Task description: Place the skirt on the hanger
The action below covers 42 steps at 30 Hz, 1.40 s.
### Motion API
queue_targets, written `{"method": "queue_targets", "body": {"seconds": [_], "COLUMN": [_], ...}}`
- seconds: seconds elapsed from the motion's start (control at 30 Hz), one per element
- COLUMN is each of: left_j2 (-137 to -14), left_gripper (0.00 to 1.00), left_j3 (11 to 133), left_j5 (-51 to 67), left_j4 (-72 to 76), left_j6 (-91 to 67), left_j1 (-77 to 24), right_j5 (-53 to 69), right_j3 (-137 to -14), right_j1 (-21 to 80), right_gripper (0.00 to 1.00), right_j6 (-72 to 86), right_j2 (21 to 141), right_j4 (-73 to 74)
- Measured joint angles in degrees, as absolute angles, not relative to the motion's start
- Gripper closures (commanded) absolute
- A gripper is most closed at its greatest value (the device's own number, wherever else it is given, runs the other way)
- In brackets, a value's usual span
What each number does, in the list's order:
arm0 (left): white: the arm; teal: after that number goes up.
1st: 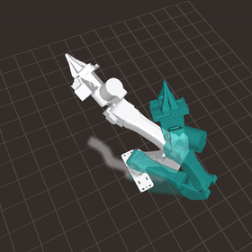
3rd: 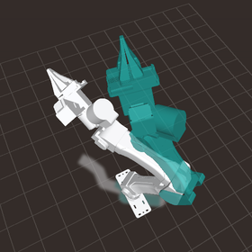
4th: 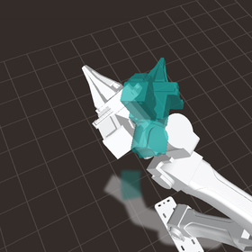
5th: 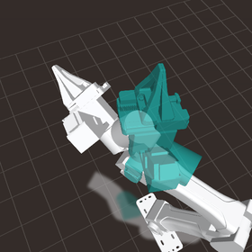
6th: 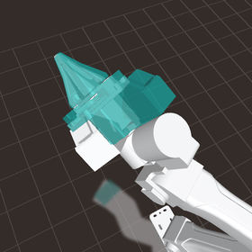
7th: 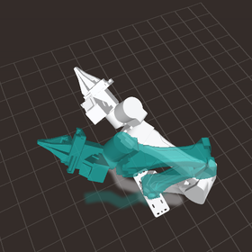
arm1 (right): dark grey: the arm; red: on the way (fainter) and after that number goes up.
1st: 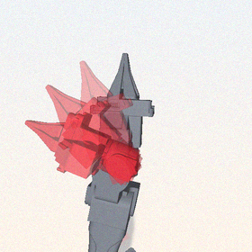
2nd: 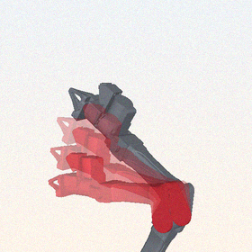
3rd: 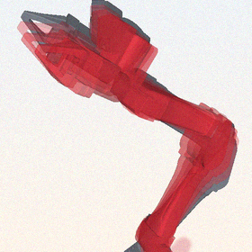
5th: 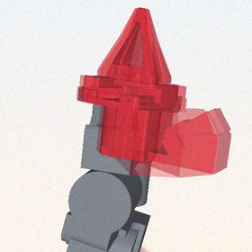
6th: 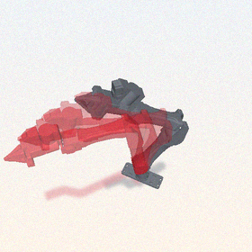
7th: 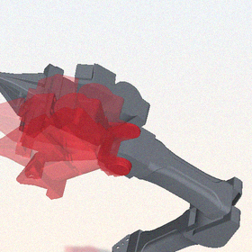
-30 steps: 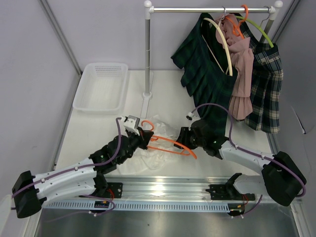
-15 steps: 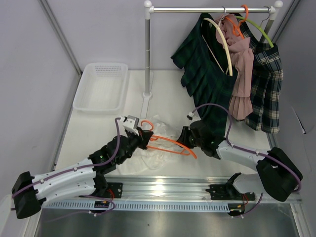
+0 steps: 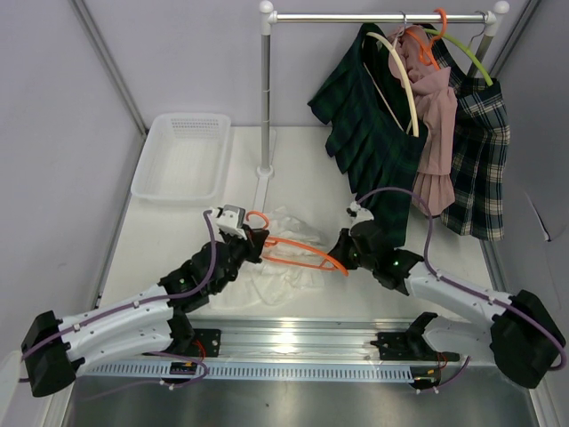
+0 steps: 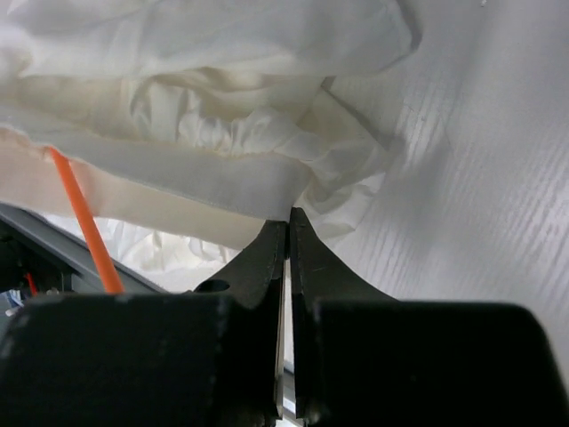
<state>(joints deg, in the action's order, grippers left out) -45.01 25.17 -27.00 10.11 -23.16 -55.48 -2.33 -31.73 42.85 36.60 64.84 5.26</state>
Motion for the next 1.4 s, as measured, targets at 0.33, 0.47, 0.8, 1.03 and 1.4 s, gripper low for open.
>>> {"method": "queue_targets", "body": {"seconds": [0.33,0.47,0.8,1.03,1.4], "left_j2": [-47.5,-47.9,-48.8,-46.4,-46.1], "left_gripper": [1.0,1.0,1.0,1.0,1.0], "left_j3": [25.2,25.1,22.7,21.2,21.1], "left_j5": [-28.7,-30.5,-34.6,-34.6,-38.3], "left_j4": [14.4,15.0,19.0,19.1,18.8], "left_j6": [-21.8,-20.9,-19.4,-18.8,-16.4], "left_j1": [-53.1,-51.8,-51.6,-51.6,-53.1], "right_j5": [-2.2,-1.7,-1.0,-1.0,-1.3], "right_j3": [-31.8,-32.4,-38.1,-40.0,-44.1], "right_j1": [41.3,41.1,40.4,39.4,39.2], "right_gripper": [1.0,1.0,1.0,1.0,1.0], "right_j6": [36.4,36.4,35.9,35.2,34.3], "right_j2": [57.3,55.9,54.4,56.4,57.4], "right_j4": [15.1,18.2,24.8,26.5,29.6]}}
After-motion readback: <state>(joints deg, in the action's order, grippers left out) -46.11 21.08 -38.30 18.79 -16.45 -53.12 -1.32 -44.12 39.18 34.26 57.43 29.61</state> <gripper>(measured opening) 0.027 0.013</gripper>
